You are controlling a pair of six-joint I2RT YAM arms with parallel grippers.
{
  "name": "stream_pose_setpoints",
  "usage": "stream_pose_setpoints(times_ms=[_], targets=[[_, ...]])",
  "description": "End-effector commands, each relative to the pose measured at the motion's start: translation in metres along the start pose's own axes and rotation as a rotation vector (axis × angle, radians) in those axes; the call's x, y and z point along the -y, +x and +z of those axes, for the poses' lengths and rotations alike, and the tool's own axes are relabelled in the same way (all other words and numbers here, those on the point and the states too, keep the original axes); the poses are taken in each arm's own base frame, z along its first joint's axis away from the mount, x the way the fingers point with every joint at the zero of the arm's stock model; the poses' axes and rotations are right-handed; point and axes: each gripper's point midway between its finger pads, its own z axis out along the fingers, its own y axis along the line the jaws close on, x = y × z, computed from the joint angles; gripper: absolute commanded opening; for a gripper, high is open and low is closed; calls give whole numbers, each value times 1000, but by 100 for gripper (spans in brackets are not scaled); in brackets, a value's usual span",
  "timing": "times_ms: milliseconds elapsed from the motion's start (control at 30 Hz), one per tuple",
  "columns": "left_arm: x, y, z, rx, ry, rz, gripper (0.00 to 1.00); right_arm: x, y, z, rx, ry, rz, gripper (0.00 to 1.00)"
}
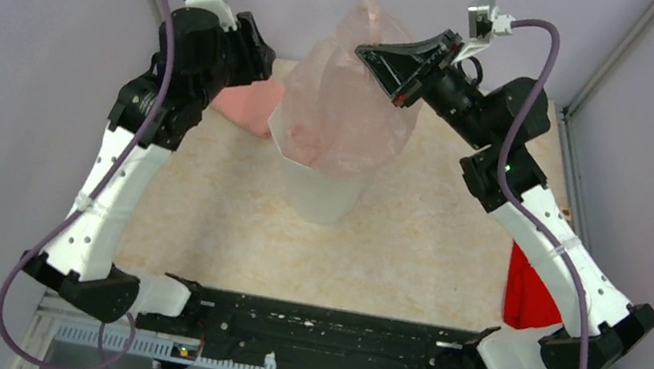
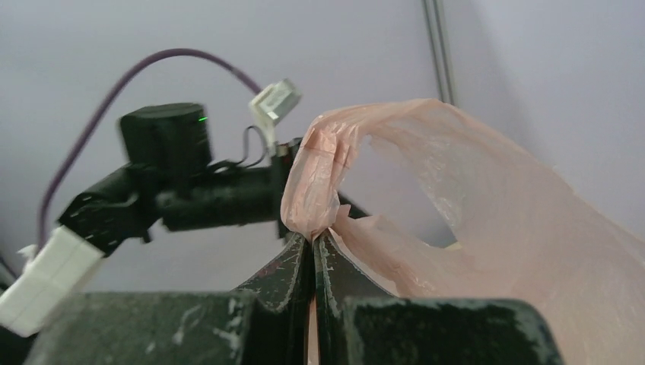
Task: Put the trash bags into the trash bin
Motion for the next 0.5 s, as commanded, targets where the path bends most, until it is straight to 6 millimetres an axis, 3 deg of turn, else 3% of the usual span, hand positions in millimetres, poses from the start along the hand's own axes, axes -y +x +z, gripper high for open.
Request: stream_pose_setpoints(times_ms=[0,67,200,467], targets=[[6,-16,42,-6,70,-38,59,-38,-32,-17,69,-111,-5,0],[16,-10,58,-44,118,-44,57,-38,-30,-19,61,-106,3,0],[36,29,78,-170,238,-69,53,-38,-30,-21,56,-105,7,0],[54,97,57,-273,287,-46,45,-33,-27,-20,39,-76,6,0]])
